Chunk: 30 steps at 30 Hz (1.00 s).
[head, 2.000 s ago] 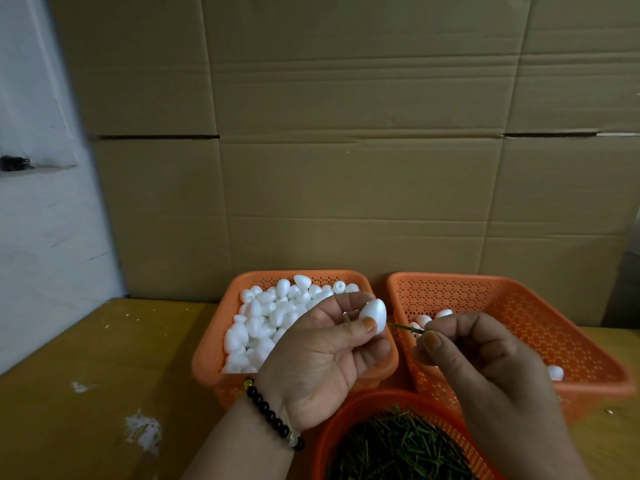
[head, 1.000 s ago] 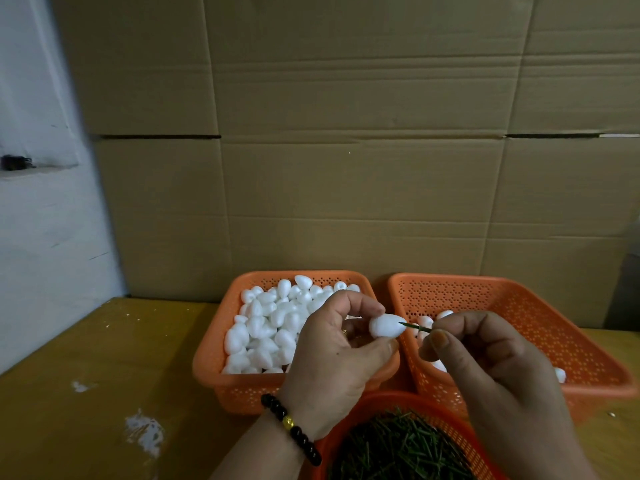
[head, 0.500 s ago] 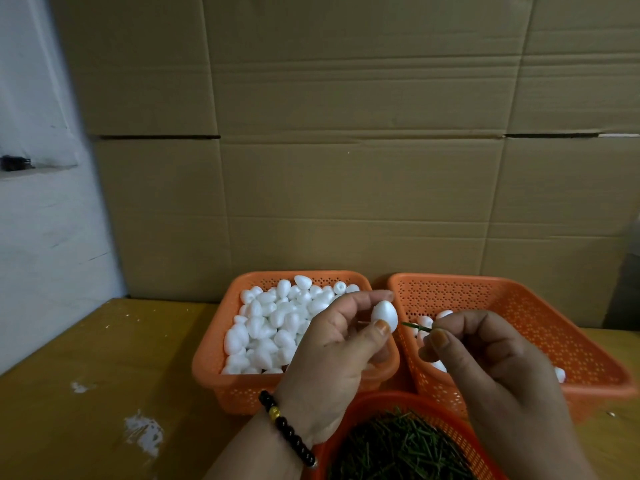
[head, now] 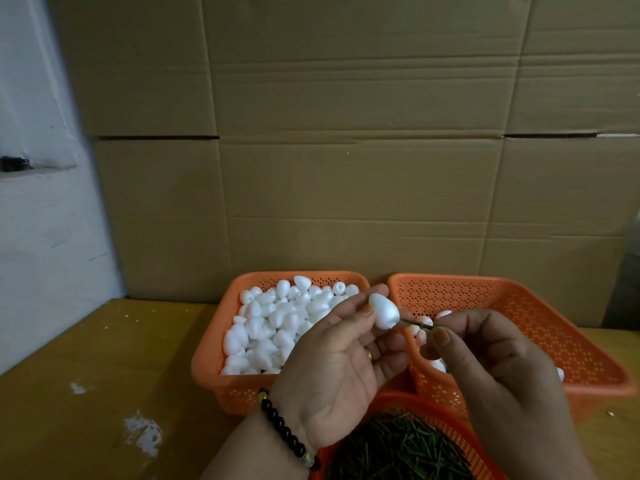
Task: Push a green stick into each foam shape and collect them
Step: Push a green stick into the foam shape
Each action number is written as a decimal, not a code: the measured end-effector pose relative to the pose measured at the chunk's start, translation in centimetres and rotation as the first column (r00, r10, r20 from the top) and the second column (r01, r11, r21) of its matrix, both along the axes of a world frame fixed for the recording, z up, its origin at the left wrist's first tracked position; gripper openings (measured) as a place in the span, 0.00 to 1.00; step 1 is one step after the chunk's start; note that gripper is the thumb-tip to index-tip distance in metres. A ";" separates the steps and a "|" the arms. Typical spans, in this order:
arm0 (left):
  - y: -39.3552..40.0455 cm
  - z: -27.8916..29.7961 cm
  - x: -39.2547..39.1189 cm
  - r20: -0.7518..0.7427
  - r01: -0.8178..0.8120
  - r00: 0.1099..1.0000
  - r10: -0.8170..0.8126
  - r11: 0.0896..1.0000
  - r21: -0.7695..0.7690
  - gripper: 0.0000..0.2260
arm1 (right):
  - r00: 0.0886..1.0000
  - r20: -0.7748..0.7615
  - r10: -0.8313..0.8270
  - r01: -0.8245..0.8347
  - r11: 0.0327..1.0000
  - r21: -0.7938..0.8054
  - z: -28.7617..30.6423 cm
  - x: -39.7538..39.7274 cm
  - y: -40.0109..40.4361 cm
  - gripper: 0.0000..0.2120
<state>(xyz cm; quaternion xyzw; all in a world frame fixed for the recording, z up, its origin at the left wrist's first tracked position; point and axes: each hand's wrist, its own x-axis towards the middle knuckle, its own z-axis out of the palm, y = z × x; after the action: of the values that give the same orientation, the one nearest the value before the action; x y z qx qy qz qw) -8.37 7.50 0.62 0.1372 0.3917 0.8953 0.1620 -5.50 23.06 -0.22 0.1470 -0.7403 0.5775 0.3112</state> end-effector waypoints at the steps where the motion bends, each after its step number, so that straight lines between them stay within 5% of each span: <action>1: 0.0 0.0 0.0 0.033 0.016 0.999 -0.017 0.999 0.028 0.15 | 1.000 -0.013 -0.022 0.022 0.999 0.034 0.0 0.0 0.0 0.06; 11: 0.4 0.3 0.6 0.095 0.079 0.991 -0.090 0.990 0.120 0.09 | 0.985 -0.110 -0.137 0.153 0.976 0.154 -0.1 0.0 -0.1 0.03; 30: 0.6 0.5 1.0 0.079 0.011 0.997 -0.017 0.997 0.074 0.08 | 0.985 -0.109 -0.131 0.149 0.973 0.174 0.0 0.0 -0.2 0.01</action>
<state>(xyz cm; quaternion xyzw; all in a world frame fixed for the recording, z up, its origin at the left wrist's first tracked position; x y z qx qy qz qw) -7.42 8.08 1.16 0.1100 0.3509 0.9126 0.1785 -5.46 22.82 -0.25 0.1500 -0.7824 0.4765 0.3720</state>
